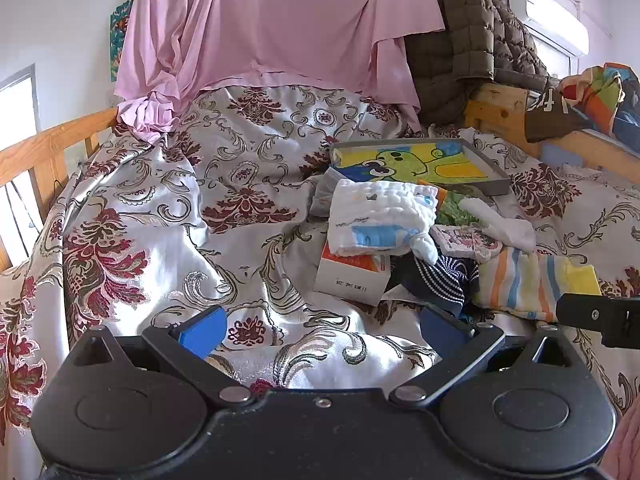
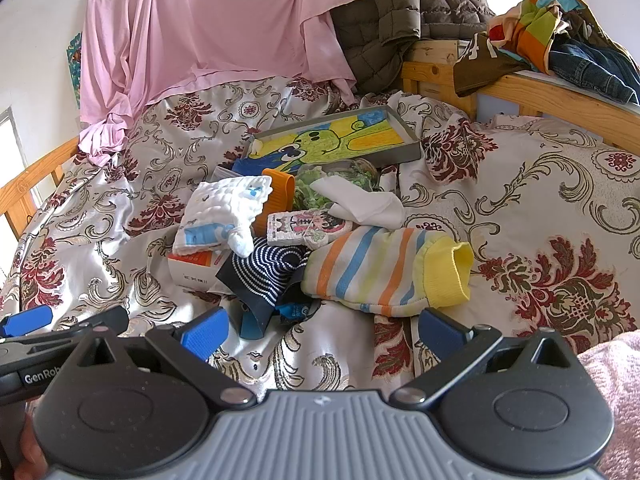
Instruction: Organize soft objects
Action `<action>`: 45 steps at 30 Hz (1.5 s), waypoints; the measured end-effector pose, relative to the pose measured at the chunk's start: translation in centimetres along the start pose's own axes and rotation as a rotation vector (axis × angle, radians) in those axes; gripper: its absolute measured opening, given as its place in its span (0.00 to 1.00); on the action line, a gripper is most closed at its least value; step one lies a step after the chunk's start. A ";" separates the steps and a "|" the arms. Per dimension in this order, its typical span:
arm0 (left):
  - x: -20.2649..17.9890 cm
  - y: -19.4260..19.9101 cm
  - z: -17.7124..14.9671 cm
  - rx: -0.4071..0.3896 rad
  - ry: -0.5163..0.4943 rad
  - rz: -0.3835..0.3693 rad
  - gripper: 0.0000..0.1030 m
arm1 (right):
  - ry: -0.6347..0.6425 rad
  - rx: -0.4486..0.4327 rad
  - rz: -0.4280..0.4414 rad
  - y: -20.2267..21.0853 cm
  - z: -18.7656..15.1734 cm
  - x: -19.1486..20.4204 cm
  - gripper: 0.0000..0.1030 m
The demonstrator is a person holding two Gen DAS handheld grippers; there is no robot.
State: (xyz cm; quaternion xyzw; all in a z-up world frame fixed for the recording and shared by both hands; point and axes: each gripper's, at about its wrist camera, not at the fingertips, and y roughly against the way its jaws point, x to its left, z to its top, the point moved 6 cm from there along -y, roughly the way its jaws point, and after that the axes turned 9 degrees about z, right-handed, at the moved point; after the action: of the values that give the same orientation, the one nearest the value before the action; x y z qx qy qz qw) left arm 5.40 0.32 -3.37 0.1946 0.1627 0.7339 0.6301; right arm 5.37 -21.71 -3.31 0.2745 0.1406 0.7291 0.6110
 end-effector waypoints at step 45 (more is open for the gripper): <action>-7.3 -6.5 5.6 -0.153 -0.243 -0.235 0.99 | 0.047 -0.093 0.155 -10.3 8.8 -6.9 1.00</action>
State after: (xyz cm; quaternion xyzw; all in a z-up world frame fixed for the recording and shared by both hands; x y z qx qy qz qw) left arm 14.70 -5.94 -2.19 0.2128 0.0507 0.6365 0.7396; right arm 19.48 -27.33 -3.28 0.2387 0.0994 0.7861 0.5614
